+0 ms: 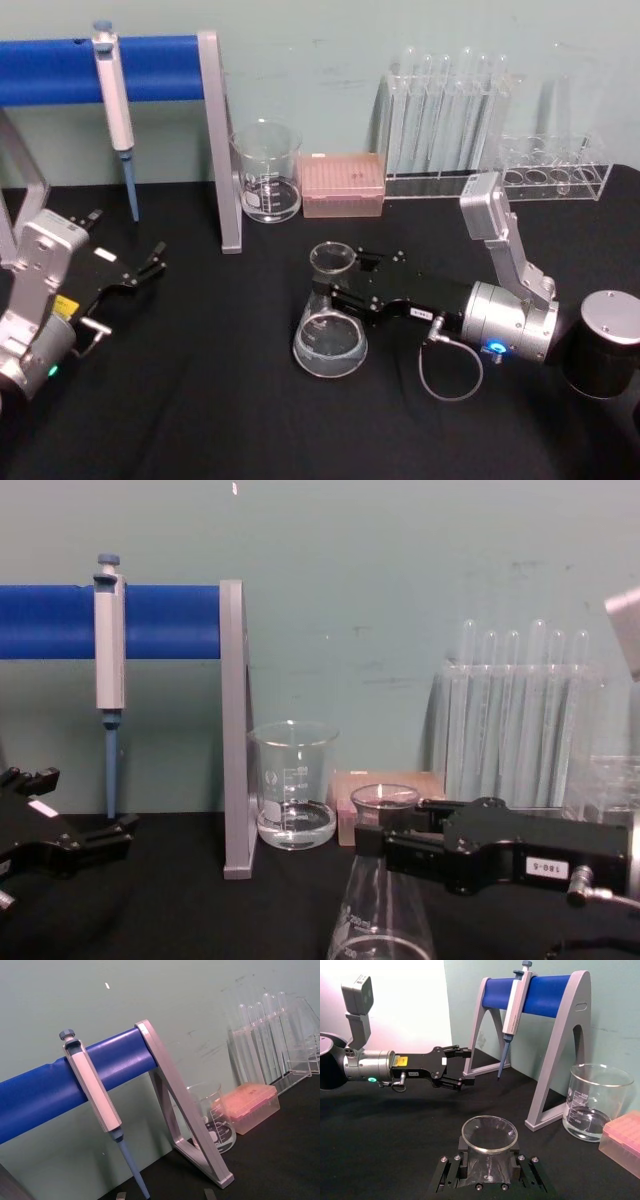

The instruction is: Grasp the erlenmeyer flask with one hand, shake it three times, then place it back.

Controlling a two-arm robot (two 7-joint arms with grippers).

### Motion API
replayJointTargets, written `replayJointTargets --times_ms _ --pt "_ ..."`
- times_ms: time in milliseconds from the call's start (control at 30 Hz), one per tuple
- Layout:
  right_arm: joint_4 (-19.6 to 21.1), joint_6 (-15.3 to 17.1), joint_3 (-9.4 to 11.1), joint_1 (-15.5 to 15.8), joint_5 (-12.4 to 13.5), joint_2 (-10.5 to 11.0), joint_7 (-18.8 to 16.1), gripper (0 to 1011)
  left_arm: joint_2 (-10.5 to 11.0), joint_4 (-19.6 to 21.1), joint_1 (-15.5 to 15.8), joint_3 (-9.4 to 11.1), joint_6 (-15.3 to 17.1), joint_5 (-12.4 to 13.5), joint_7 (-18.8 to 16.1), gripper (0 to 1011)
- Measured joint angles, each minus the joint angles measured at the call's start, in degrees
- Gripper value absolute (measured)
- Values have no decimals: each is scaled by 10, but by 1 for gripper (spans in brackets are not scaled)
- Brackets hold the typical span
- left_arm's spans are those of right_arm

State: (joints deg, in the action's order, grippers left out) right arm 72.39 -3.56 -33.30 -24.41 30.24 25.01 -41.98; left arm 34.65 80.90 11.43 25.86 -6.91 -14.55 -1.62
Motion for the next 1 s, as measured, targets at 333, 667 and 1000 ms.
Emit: replayJointTargets --times_ms 333,667,1000 --pt "0 0 0 0 1 0 0 448 0 0 0 0 0 0 0 1001" --pt "0 -1 0 0 1 0 -1 600 0 0 0 0 0 0 0 1001" --pt "0 -1 0 0 1 0 -1 920 0 0 0 0 0 0 0 1001"
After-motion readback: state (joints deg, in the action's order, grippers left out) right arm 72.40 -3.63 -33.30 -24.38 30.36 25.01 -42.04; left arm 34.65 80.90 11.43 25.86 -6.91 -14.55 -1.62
